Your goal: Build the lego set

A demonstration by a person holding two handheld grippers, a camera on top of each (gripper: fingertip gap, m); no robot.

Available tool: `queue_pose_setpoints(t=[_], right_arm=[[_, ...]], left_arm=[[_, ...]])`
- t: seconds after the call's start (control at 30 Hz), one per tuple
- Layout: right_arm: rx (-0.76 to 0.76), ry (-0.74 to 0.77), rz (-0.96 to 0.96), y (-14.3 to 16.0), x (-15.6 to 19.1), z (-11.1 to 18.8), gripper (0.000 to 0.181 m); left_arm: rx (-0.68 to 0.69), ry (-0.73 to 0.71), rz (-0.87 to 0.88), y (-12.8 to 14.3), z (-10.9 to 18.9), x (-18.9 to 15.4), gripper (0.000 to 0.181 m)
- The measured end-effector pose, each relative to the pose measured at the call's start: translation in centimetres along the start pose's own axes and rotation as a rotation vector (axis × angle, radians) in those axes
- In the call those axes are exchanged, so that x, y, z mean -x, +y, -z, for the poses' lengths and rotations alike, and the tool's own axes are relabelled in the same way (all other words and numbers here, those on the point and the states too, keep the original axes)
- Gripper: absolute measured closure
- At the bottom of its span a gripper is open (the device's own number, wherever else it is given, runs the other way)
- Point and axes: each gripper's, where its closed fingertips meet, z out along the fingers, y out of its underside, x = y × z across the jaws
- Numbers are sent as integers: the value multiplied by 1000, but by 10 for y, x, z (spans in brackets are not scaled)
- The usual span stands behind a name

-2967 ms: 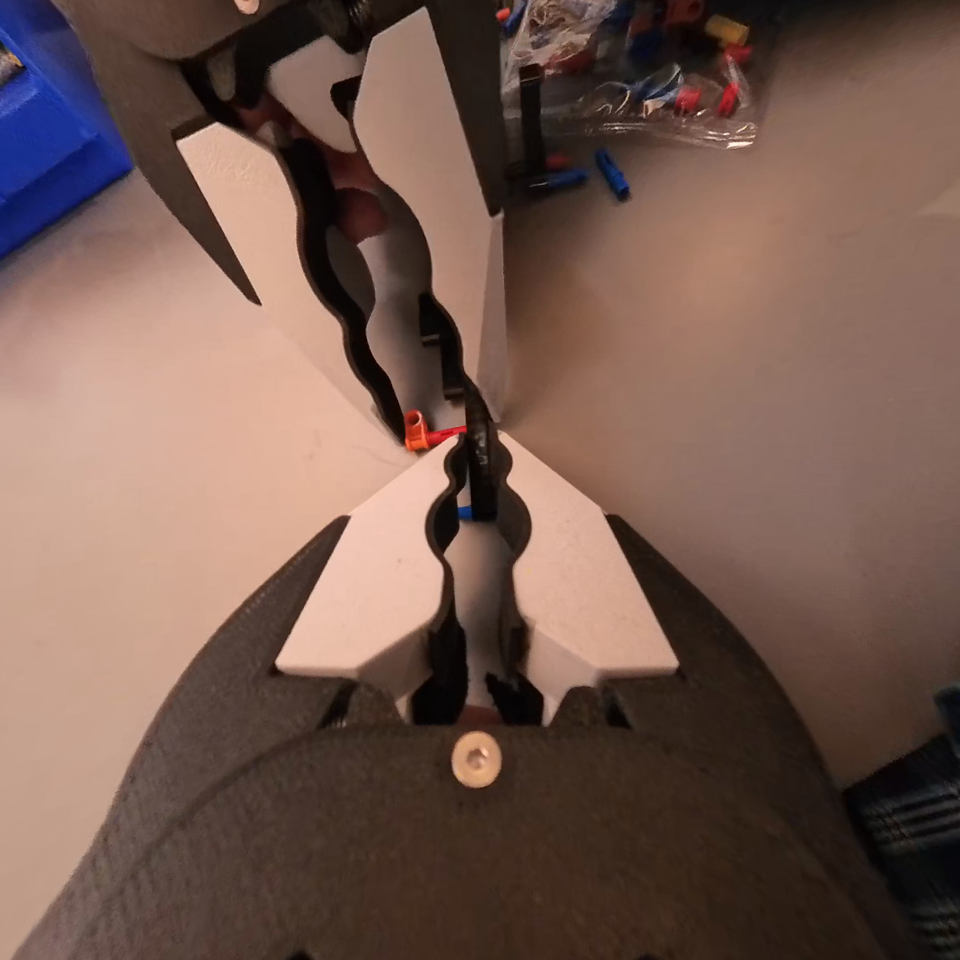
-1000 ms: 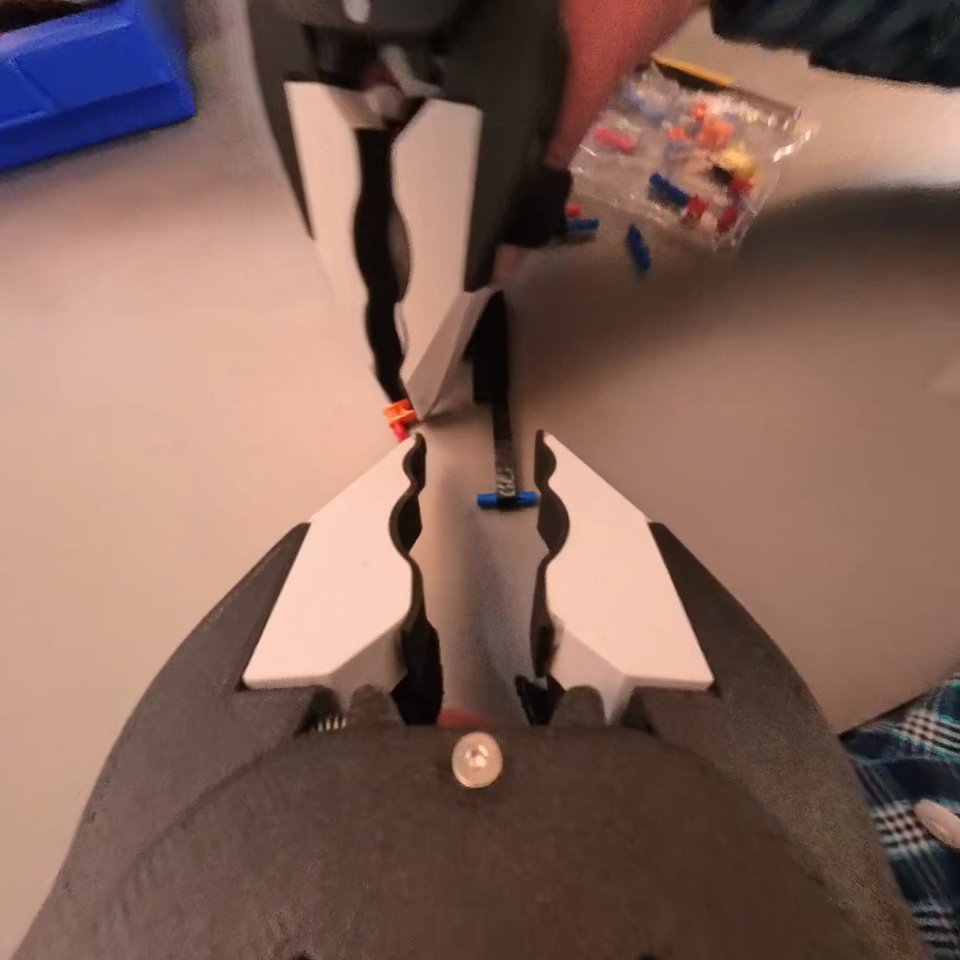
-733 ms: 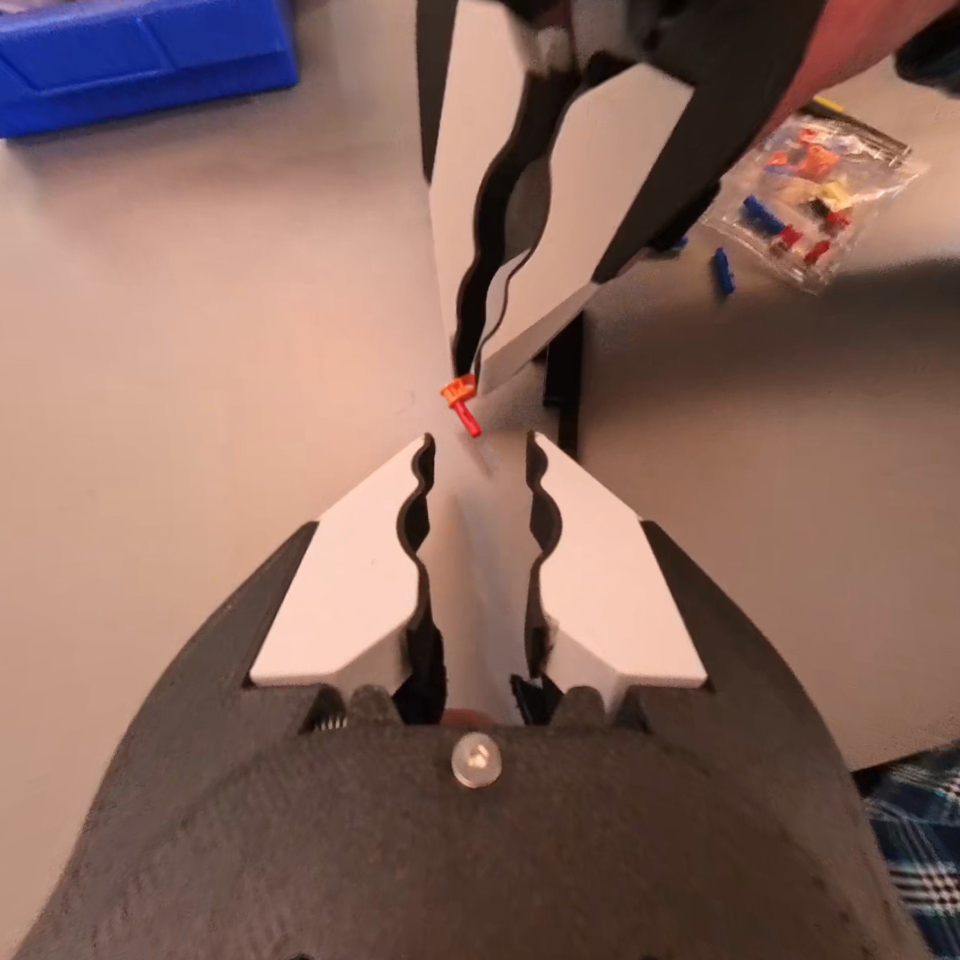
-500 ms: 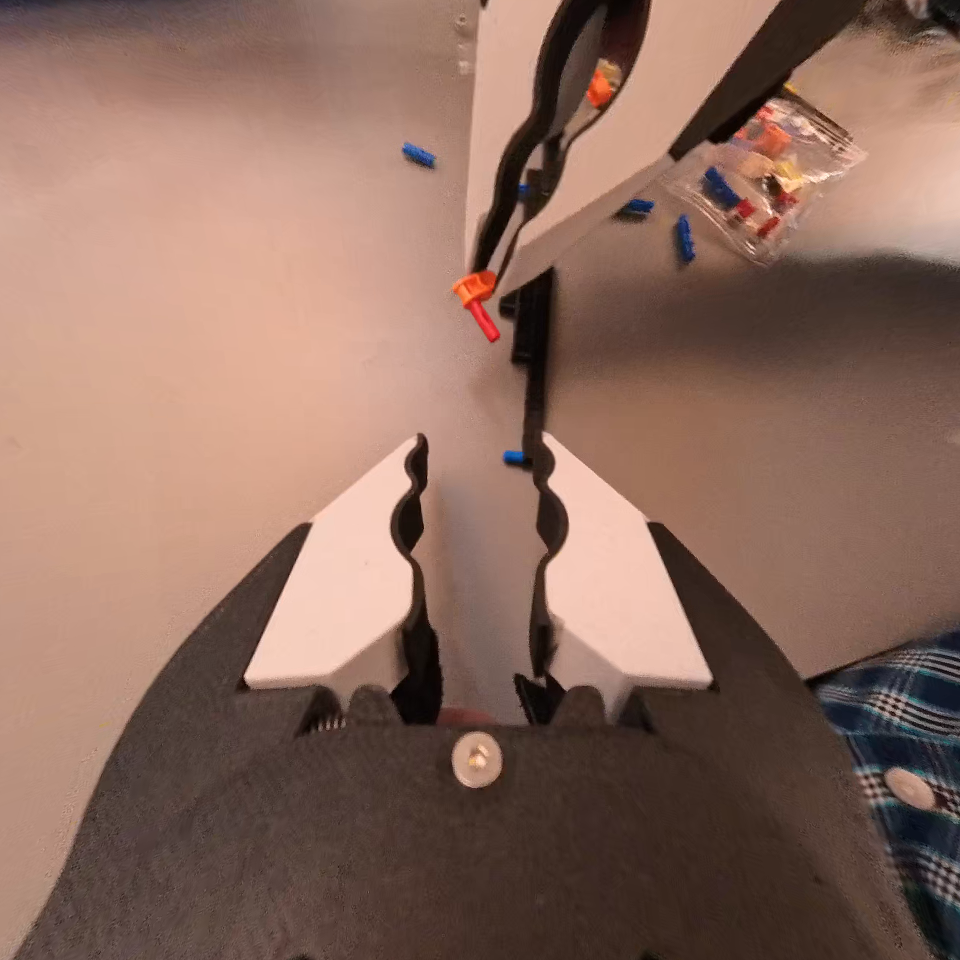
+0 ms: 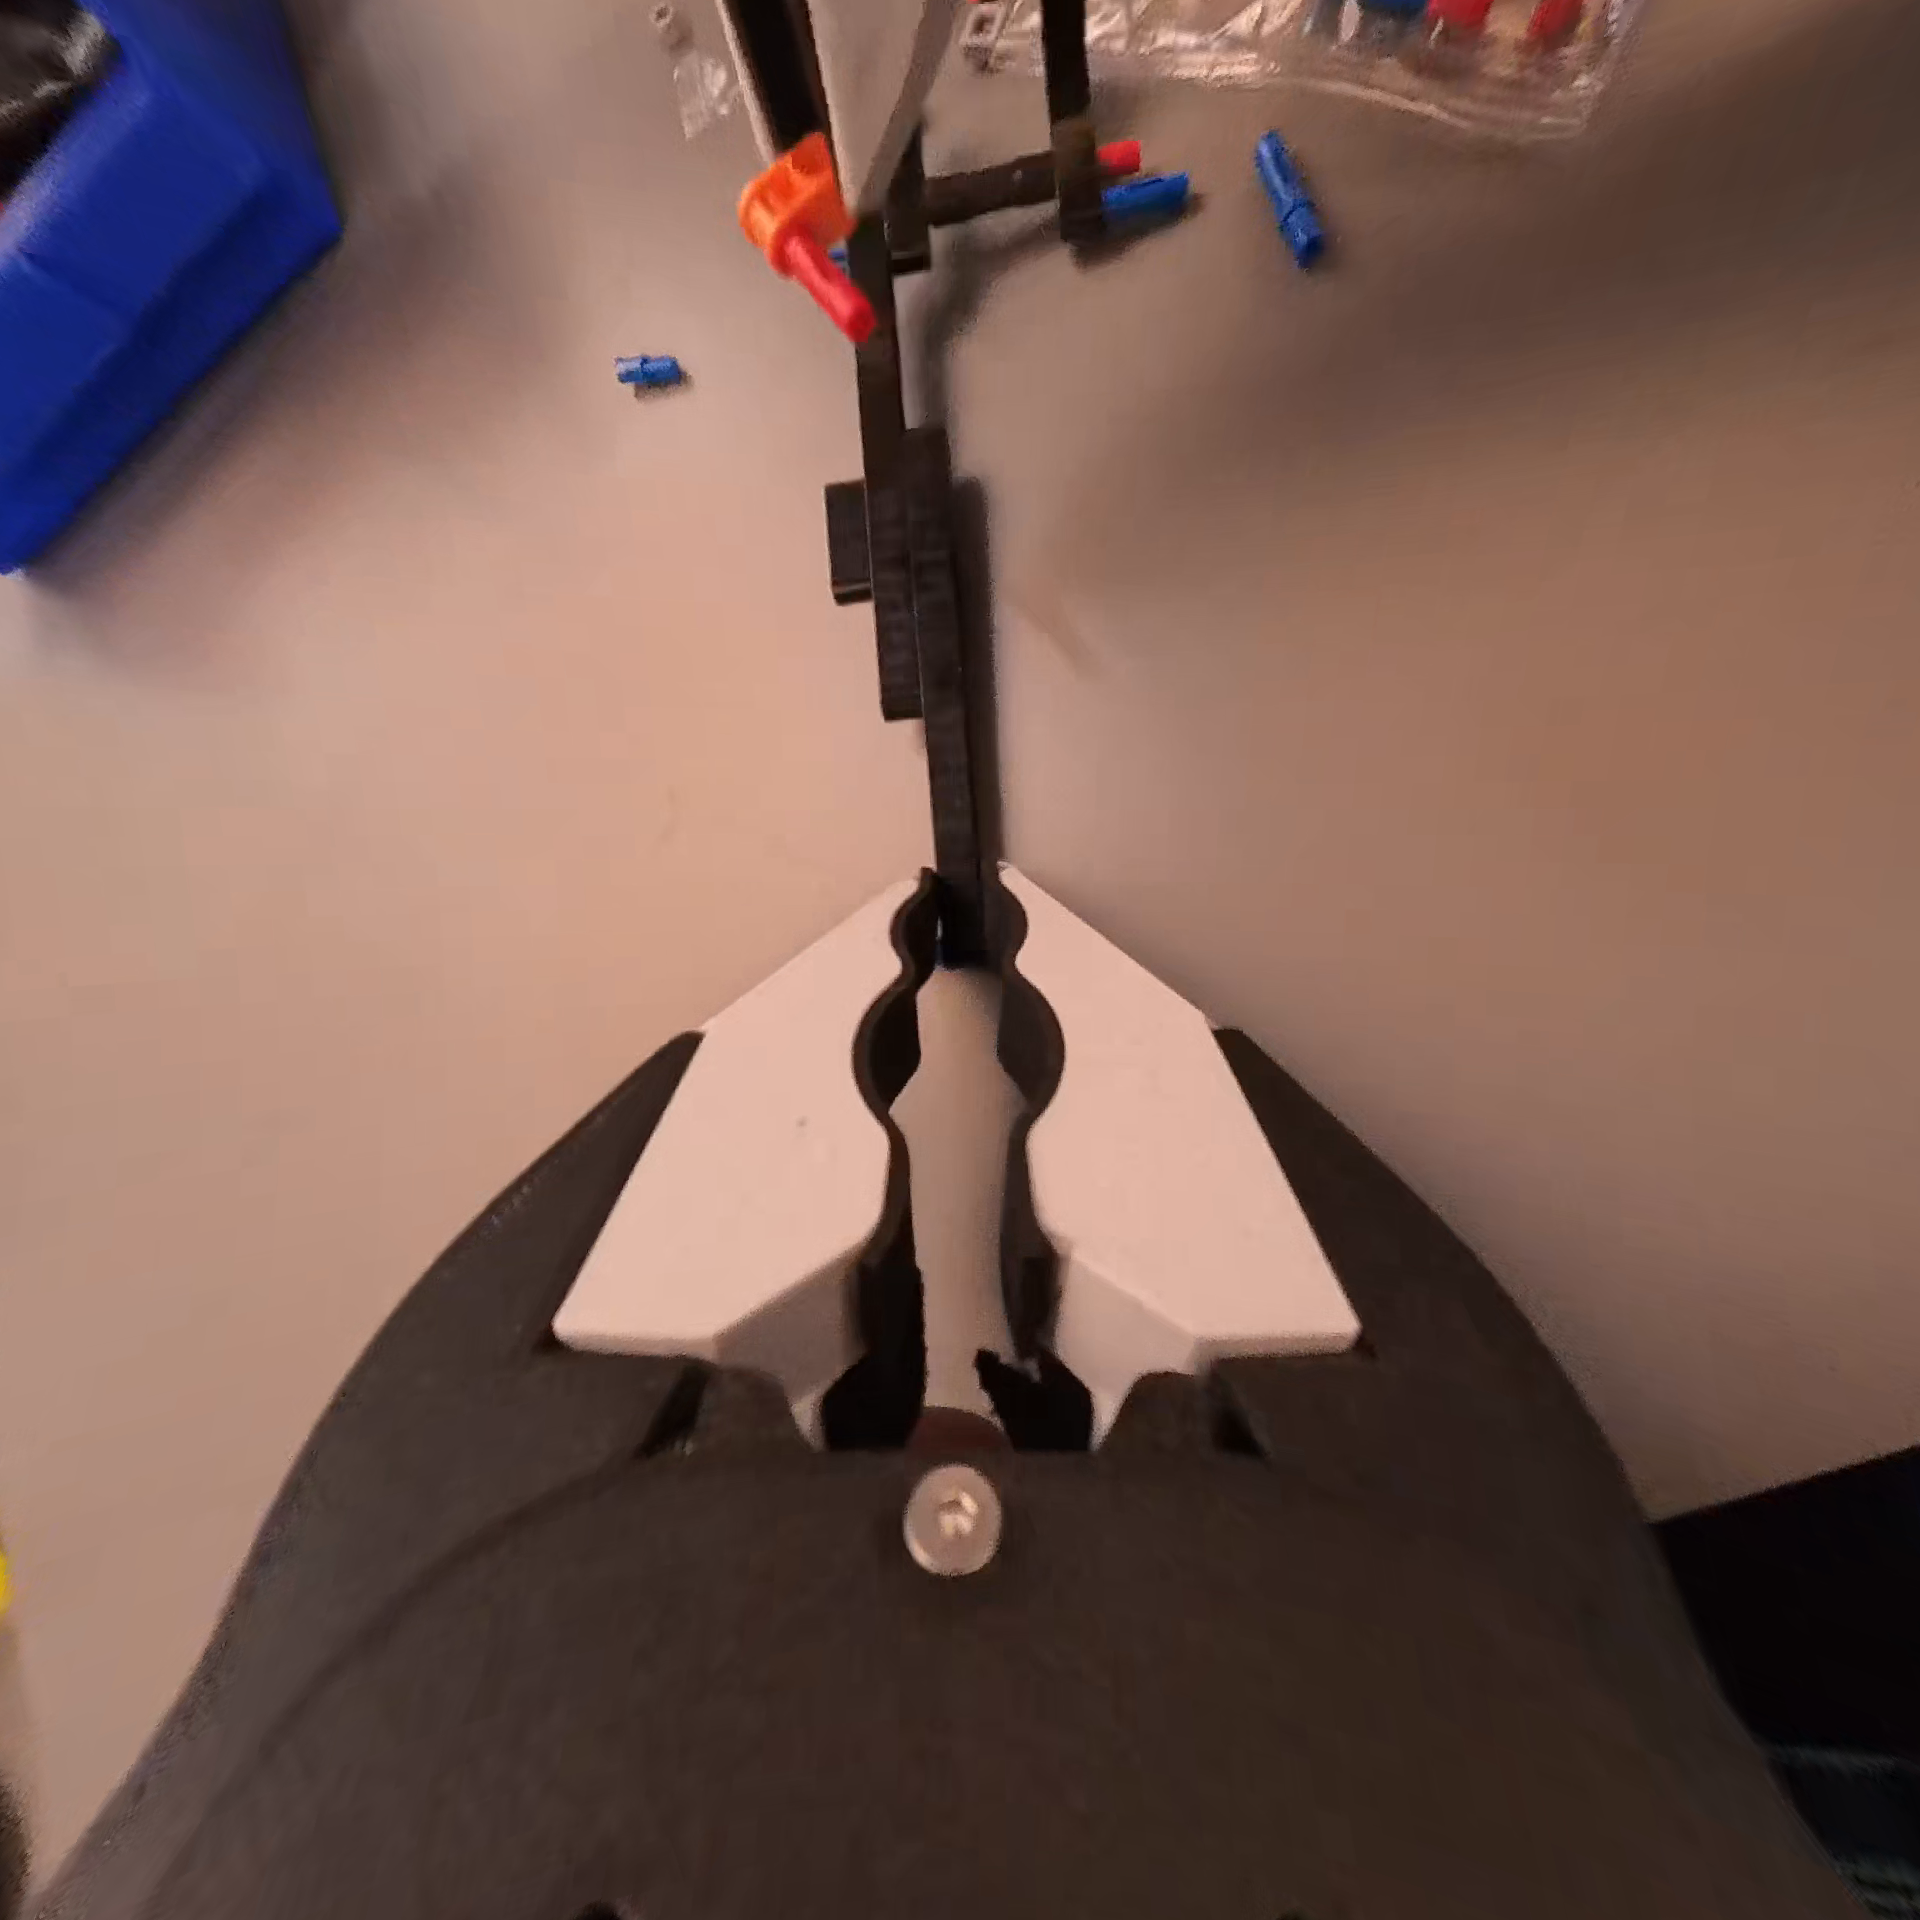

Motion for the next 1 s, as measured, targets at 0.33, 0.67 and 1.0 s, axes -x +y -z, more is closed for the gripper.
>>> queue_pose_setpoints(t=[0.33,0.67,1.0], right_arm=[[97,25,371,-25,20,-38,178],[186,-165,508,-21,20,-56,178],[228,-310,566,-15,19,-64,178]], left_arm=[[-48,-133,-258,0,4,0,174],[-54,-120,-277,0,2,1,174],[-60,-67,-240,0,0,3,174]])
